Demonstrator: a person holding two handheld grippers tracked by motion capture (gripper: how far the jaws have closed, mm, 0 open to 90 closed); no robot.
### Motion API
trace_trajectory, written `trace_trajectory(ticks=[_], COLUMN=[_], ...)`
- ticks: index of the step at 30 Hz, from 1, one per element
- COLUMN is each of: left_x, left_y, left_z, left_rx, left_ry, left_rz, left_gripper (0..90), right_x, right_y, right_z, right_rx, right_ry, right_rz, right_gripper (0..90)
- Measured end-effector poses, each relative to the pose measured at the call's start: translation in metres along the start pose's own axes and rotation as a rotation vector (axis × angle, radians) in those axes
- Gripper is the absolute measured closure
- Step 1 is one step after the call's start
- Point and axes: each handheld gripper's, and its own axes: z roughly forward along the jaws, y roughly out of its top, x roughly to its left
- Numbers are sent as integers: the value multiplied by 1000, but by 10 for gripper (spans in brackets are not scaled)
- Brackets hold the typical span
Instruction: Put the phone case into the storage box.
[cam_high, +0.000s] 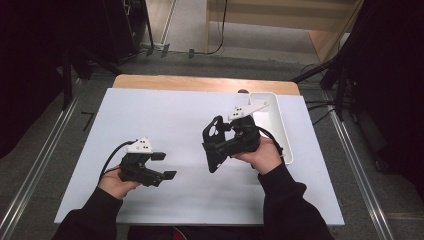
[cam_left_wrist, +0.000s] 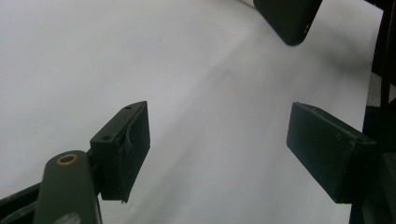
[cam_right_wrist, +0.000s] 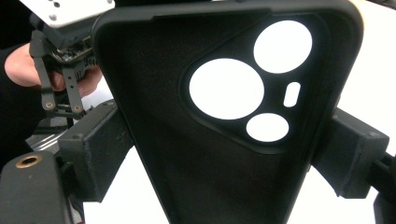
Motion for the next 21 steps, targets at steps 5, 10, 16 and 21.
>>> trace_trajectory(ticks=[5, 10, 16, 21], left_x=[3, 4, 5, 8], left_y=[-6, -12, -18, -20], left_z=[-1, -4, -7, -10], left_rx=[15, 22, 36, 28], left_ry=[10, 20, 42, 47], left_rz=[-18, -27, -43, -67], left_gripper=[211, 211, 210, 211], right_x=[-2, -5, -9, -11], right_y=[2, 2, 4, 6], right_z=[-3, -5, -11, -16], right_rx=[-6, -3, -6, -12], right_ry=[-9, -21, -32, -44], right_rz=[-4, 8, 29, 51], right_gripper=[112, 113, 113, 113])
